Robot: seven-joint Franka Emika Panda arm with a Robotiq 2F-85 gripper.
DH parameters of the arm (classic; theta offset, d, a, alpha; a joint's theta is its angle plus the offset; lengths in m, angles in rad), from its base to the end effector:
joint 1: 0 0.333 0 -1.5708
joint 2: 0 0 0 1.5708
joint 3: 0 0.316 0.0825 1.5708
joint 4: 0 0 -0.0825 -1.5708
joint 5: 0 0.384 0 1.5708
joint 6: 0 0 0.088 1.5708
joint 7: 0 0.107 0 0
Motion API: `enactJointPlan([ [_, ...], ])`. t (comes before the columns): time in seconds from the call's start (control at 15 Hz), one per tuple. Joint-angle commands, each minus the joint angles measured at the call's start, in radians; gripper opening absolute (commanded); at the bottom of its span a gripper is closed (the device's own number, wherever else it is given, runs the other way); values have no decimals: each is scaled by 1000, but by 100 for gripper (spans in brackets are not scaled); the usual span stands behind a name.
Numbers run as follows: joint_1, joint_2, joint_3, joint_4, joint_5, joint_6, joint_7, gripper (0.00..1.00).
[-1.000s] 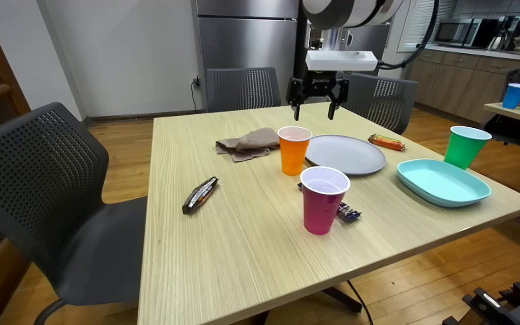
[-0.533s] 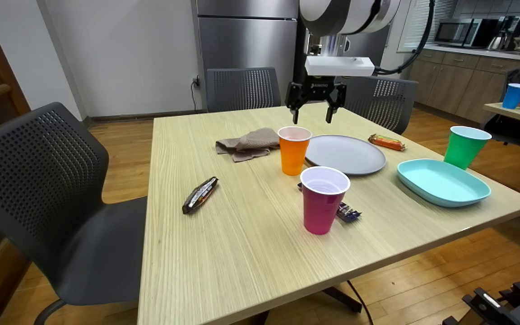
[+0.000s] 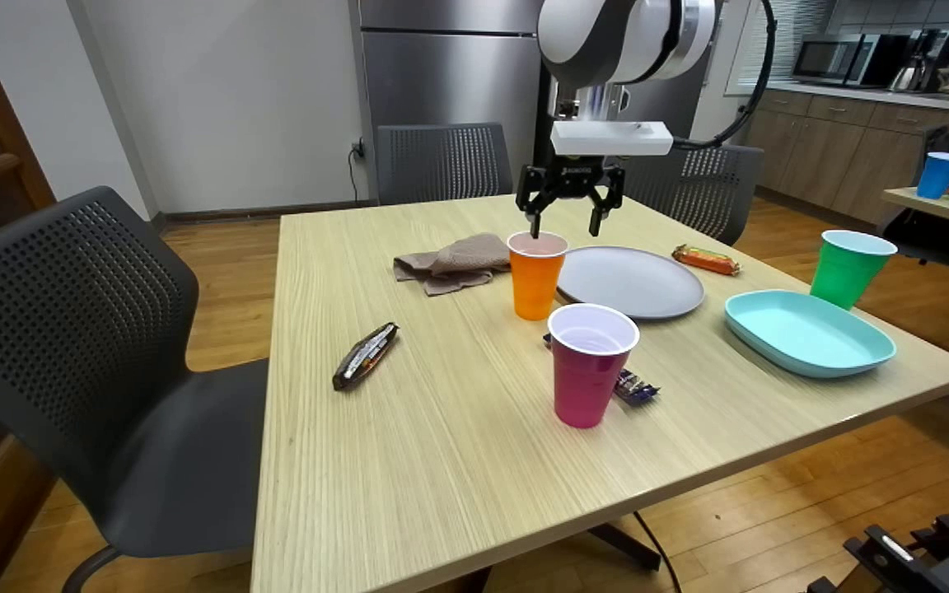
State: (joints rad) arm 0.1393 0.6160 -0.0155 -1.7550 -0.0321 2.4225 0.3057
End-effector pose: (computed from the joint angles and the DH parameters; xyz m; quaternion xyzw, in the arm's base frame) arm 0.6648 0.0835 0.2229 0.9965 -0.0775 0.0284 0.0095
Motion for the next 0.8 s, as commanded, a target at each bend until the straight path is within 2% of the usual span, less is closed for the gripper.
enactJointPlan([
  [0.0,-6,46,10,61,15,-19,-32,100],
  [0.47,3,83,3,92,4,-24,-30,100],
  [0.53,4,86,2,93,2,-21,-31,79],
  [0.67,7,89,1,95,-1,-22,-32,68],
  [0.73,8,89,1,95,-1,-23,-33,58],
])
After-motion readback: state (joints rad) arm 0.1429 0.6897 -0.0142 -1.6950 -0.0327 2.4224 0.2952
